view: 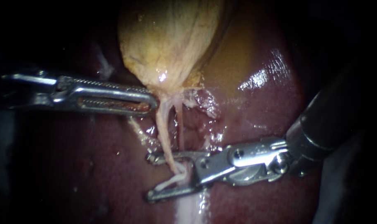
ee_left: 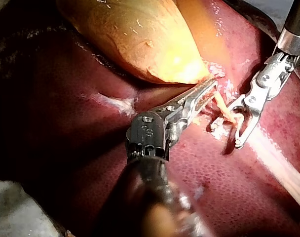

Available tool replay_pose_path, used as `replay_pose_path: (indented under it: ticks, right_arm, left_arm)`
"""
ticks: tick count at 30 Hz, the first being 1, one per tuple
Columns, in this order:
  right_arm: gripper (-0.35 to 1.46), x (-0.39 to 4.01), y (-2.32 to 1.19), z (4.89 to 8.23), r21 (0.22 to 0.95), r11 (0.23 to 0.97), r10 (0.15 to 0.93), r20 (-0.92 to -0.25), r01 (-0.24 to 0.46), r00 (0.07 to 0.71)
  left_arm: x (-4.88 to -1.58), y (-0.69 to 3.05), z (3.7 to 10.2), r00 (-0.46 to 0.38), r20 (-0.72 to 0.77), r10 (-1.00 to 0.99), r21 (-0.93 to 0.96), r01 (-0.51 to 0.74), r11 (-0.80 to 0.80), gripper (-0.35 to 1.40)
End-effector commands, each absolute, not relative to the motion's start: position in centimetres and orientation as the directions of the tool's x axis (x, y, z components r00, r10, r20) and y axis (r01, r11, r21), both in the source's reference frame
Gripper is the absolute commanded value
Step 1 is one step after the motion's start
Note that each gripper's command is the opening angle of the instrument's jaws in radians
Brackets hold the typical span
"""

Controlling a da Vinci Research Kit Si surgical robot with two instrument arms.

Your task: Clipping first clip left tube

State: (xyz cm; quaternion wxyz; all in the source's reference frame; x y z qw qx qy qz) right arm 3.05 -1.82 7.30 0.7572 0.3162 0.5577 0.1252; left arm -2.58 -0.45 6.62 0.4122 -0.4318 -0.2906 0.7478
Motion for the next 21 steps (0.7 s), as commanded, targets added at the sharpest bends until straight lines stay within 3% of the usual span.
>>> replay_pose_path:
  ticks: [1,16,21]
  right_arm:
    - [0.49,3.05,-1.82,7.31,0.622,0.766,0.546,-0.763,0.161,0.347]
    - [0.39,2.99,-1.73,7.40,0.623,0.765,0.547,-0.762,0.162,0.347]
    - [0.21,2.94,-1.71,7.43,0.627,0.762,0.550,-0.759,0.163,0.348]
  left_arm:
    - [-2.58,-0.45,6.62,-0.287,-0.406,0.867,-0.790,-0.366,-0.491,-0.35]
    - [-2.59,-0.46,6.62,-0.287,-0.406,0.867,-0.790,-0.366,-0.491,-0.35]
    - [-2.59,-0.46,6.62,-0.287,-0.406,0.867,-0.790,-0.366,-0.491,-0.35]
